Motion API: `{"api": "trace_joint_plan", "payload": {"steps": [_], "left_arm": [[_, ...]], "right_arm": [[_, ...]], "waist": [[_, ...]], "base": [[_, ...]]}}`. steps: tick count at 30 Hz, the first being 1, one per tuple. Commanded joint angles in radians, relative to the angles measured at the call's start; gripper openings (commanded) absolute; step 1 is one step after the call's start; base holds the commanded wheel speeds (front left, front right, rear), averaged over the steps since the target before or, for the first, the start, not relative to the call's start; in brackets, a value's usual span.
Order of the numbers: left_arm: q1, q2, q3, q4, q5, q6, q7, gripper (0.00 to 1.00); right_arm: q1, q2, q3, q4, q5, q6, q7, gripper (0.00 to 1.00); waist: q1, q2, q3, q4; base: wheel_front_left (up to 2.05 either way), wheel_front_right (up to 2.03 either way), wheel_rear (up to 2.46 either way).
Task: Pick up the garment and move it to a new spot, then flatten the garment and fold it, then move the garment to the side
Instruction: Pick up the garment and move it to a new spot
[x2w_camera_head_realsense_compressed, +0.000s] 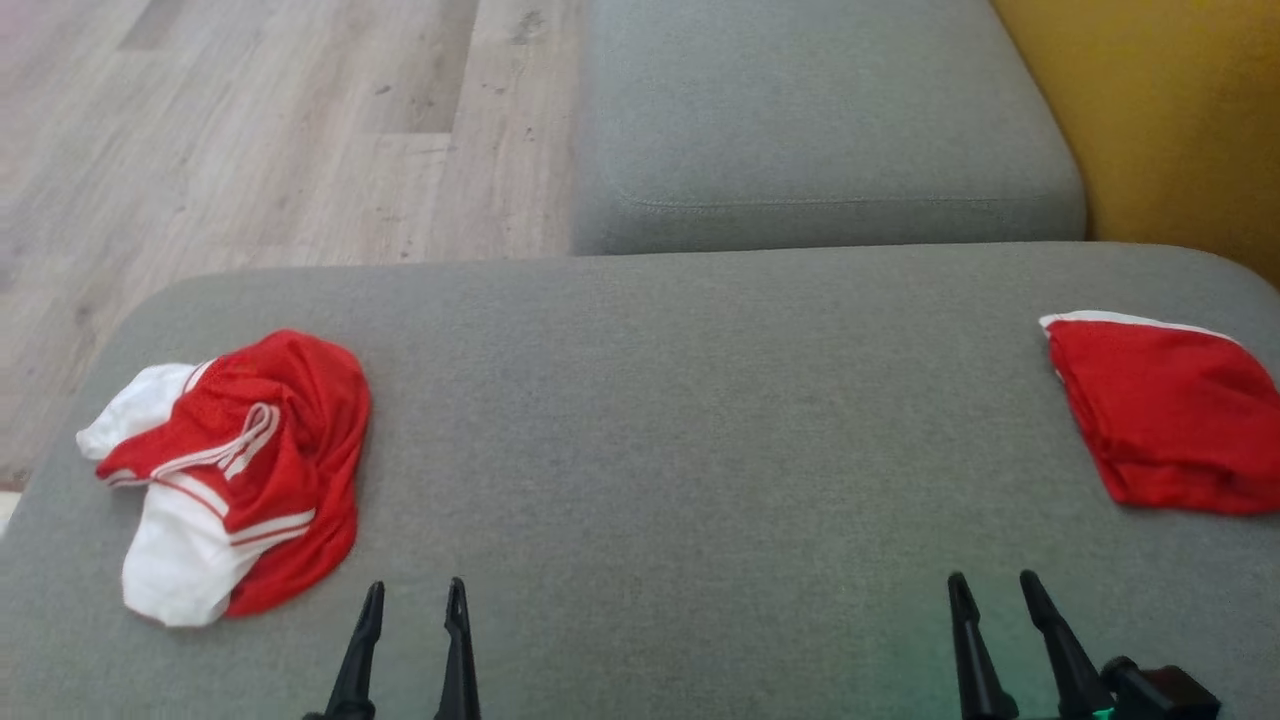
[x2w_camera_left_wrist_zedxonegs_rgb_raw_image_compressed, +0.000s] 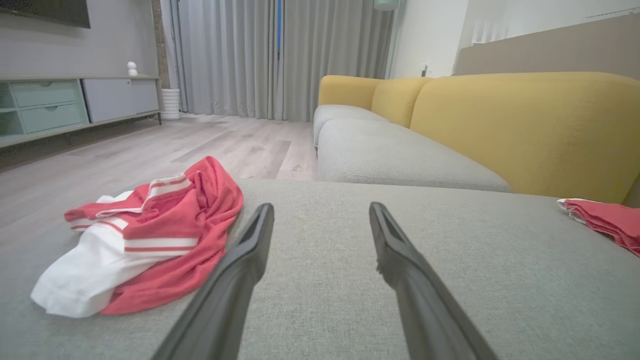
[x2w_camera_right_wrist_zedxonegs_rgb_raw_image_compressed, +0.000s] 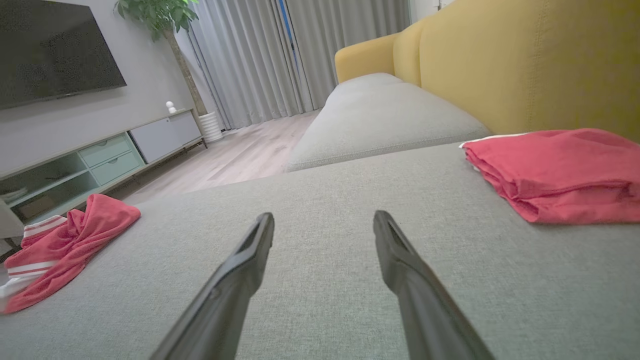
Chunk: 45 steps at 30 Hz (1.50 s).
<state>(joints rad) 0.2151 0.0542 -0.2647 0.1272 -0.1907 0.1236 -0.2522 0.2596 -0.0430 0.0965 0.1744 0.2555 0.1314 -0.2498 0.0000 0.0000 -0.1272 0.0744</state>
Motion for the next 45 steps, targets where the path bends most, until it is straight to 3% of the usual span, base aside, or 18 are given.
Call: {"api": "trace_joint_plan", "payload": {"steps": [1,6,17,28,33,40,42,45], "left_arm": [[-0.039,-0.004,0.034,-0.026,0.011,0.006,-0.010,1.00],[-0.048,-0.004,0.035,-0.023,0.023,0.006,-0.010,1.00],[-0.047,-0.002,0.101,-0.042,0.062,0.023,-0.010,1.00],[-0.050,-0.003,0.161,-0.072,0.021,0.034,-0.010,1.00],[-0.162,0.046,0.152,-0.049,0.039,-0.028,-0.009,1.00],[-0.549,0.125,0.152,0.014,0.023,-0.129,0.074,1.00],[-0.731,0.133,0.142,0.097,-0.013,-0.183,0.142,1.00],[-0.896,0.130,0.139,0.231,-0.058,-0.213,0.213,1.00]], "right_arm": [[-0.041,-0.007,0.030,-0.032,0.005,-0.001,-0.012,1.00],[-0.037,-0.007,0.052,-0.030,0.007,-0.001,-0.012,1.00],[-0.062,-0.007,0.104,-0.027,0.037,-0.001,-0.012,1.00],[-0.129,-0.007,0.119,0.011,-0.010,-0.001,-0.012,1.00],[-0.113,-0.009,0.103,0.013,-0.047,-0.001,-0.012,1.00],[-0.149,-0.096,0.070,-0.050,-0.098,-0.001,-0.012,1.00],[-0.179,-0.146,0.054,-0.080,-0.107,-0.001,-0.010,1.00],[-0.207,-0.188,0.039,-0.125,-0.113,-0.001,0.014,1.00]], "waist": [[0.0000,0.0000,0.003,0.015],[0.0000,0.0000,0.007,0.099],[0.0000,0.0000,0.025,0.362],[0.0000,0.0000,0.097,0.425],[0.0000,0.0000,0.141,0.444],[0.0000,0.0000,0.331,0.430],[0.0000,0.0000,0.396,0.421],[0.0000,0.0000,0.447,0.412]], "base": [[0.00,0.00,0.00],[0.00,0.00,0.00],[0.00,0.00,0.00],[0.00,0.00,0.00],[0.00,0.00,0.00],[0.00,0.00,0.00],[0.00,0.00,0.00],[0.00,0.00,0.00]]}}
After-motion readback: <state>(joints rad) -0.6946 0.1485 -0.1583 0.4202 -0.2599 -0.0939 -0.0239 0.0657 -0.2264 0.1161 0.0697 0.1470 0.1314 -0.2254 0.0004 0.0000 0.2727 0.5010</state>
